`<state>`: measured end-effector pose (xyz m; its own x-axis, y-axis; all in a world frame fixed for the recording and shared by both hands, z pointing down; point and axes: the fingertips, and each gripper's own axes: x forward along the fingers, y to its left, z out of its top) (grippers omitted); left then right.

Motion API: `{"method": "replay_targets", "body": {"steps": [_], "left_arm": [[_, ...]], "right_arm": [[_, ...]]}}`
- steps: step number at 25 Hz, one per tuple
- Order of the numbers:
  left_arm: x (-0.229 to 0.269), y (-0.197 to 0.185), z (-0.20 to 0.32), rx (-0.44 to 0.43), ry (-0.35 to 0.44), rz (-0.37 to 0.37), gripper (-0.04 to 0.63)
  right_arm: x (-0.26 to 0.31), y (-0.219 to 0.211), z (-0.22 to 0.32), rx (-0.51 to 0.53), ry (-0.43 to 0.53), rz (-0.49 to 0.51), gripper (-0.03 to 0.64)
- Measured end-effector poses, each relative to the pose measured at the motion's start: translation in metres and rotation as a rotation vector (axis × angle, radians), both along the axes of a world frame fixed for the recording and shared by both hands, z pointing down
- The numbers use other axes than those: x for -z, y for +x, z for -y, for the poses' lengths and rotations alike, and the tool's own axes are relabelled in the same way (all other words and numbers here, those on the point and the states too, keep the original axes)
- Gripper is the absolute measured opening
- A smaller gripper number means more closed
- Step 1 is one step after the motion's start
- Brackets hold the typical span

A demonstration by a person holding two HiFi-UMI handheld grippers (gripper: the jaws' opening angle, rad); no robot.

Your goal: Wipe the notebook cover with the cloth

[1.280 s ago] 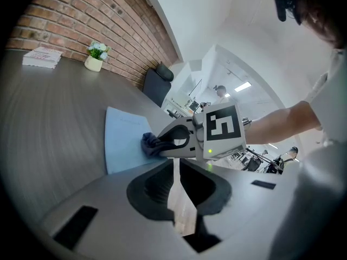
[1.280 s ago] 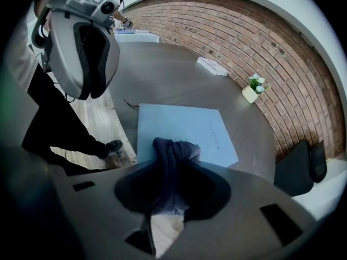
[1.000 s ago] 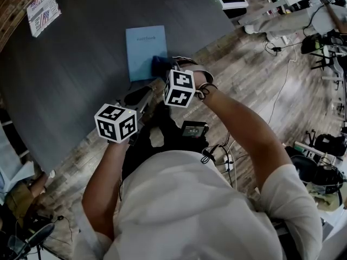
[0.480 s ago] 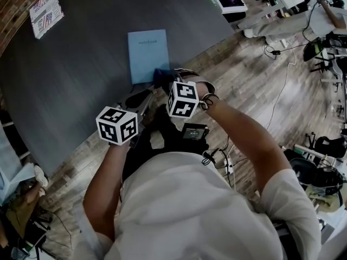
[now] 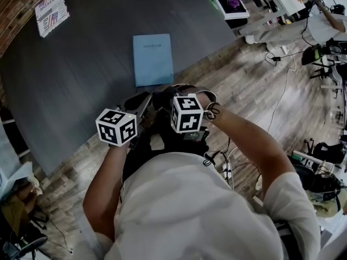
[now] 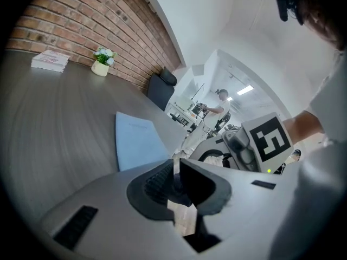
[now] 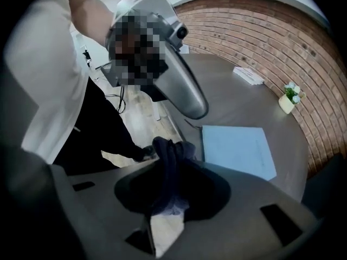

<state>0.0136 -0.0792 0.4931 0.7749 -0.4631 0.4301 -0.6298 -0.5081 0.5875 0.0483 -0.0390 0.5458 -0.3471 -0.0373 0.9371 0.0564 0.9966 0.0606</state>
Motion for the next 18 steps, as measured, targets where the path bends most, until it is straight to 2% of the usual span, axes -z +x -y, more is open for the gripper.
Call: {"method": "replay_targets", "body": {"steps": [8, 18], "left_arm": [[-0.003, -0.026, 0.007, 0.061, -0.018, 0.02, 0.043], [-0.004, -0.039, 0.02, 0.09, -0.03, 0.023, 0.043]], "right_arm": [[0.026, -0.016, 0.028, 0.029, 0.047, 0.027, 0.115], [0.035, -0.024, 0.106, 0.011, 0.156, -0.001, 0.117]]}}
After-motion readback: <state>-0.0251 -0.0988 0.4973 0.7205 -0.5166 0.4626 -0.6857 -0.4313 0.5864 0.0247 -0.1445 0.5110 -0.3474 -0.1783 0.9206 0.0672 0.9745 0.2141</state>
